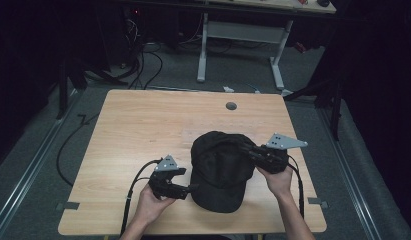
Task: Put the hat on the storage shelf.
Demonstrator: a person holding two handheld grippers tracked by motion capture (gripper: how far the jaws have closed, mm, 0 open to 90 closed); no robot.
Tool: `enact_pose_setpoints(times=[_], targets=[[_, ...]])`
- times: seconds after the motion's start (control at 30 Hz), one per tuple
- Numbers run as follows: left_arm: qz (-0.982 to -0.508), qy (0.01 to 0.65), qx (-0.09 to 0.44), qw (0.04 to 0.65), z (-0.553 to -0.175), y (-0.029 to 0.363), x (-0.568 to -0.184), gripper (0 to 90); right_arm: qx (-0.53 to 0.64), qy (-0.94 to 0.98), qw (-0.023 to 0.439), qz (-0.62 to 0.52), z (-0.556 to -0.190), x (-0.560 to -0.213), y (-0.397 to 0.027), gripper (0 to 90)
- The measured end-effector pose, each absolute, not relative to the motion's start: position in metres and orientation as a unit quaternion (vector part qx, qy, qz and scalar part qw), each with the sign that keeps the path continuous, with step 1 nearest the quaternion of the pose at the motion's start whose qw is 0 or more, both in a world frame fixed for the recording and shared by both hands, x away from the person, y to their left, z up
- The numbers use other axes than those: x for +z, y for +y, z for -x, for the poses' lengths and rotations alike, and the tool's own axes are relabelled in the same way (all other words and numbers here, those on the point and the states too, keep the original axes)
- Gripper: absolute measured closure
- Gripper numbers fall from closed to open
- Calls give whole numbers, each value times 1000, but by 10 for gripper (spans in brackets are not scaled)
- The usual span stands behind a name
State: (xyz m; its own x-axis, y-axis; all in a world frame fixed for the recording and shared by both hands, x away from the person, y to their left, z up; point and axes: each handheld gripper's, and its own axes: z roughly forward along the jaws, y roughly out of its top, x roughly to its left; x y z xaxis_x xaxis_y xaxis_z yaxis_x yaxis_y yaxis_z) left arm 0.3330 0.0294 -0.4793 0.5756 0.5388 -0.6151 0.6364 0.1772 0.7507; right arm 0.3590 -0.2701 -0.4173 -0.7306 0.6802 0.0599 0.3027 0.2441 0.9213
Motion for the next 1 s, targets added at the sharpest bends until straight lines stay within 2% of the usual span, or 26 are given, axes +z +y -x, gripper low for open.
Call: enact_pose_setpoints(times=[0.77,0.93,1.0], targets=[[-663,436,-90,602,-333,13,-475,231,550,767,174,-280,-356,-414,-266,843],[-666,433,-91,601,-332,14,-475,270,552,767,177,-275,-356,-414,-265,842],[-666,433,-89,601,-332,14,-474,319,552,766,179,-275,-356,-415,-265,841]])
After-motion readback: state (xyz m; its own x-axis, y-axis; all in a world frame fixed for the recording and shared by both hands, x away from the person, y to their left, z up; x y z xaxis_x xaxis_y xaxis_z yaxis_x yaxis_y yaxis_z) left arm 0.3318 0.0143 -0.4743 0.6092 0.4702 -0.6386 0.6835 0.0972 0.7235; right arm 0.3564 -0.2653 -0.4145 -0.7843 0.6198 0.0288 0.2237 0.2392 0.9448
